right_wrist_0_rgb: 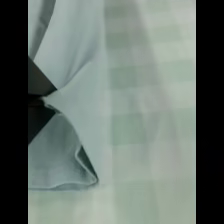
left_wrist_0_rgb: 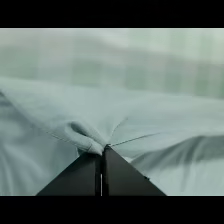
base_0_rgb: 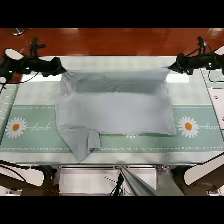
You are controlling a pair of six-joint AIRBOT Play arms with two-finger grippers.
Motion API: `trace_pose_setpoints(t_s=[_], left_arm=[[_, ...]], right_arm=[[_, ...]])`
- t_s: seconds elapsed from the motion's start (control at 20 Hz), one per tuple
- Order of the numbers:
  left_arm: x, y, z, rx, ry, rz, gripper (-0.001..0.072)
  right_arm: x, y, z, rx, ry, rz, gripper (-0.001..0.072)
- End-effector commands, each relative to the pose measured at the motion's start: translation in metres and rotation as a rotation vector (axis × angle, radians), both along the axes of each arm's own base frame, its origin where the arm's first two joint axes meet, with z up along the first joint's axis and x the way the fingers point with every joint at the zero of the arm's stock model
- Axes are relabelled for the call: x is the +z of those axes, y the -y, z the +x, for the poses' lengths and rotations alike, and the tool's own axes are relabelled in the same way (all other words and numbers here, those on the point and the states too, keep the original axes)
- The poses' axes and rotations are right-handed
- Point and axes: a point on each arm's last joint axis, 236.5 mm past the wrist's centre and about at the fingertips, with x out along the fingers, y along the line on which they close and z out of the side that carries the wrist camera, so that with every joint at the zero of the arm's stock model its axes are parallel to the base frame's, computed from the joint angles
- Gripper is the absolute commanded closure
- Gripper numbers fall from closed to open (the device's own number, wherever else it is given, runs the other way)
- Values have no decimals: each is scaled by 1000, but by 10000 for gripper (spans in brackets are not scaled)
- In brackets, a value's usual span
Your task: Fold the shirts.
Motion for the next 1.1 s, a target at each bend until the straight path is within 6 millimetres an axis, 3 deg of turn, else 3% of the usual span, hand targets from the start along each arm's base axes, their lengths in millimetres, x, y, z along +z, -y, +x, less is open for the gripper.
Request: trace_pose_setpoints(t_s=[0.0, 0.3, 0.35, 0.4, 0.45, 0.55, 0.7, 0.85, 0.95, 1.05], left_arm=[[-18, -5, -59, -180, -199, 0, 684], [-68, 16, -120, -251, -419, -45, 663], [-69, 16, -123, -236, -443, -53, 446], [-65, 16, -126, -237, -458, -62, 17], [-58, 15, -129, -235, -478, -68, 4], [-38, 8, -139, -255, -489, -55, 4], [-17, -30, -161, -217, -461, 85, 5], [-20, -62, -218, -168, -501, 134, 5], [-35, -72, -266, -87, -572, 83, 5], [-55, -77, -302, 23, -611, 33, 5]], right_arm=[[-18, 5, -49, 152, -159, -60, 679], [-58, -3, -88, 161, -334, -55, 679], [-58, -3, -89, 132, -359, -47, 603], [-56, -4, -92, 115, -384, -35, 307], [-51, -6, -98, 139, -390, -35, 93], [-37, 4, -107, 154, -391, -98, 90], [-2, 18, -114, 97, -293, -173, 90], [10, 17, -145, 23, -198, -203, 90], [10, -5, -180, 0, -157, -164, 91], [20, -42, -207, -13, -38, -71, 91]])
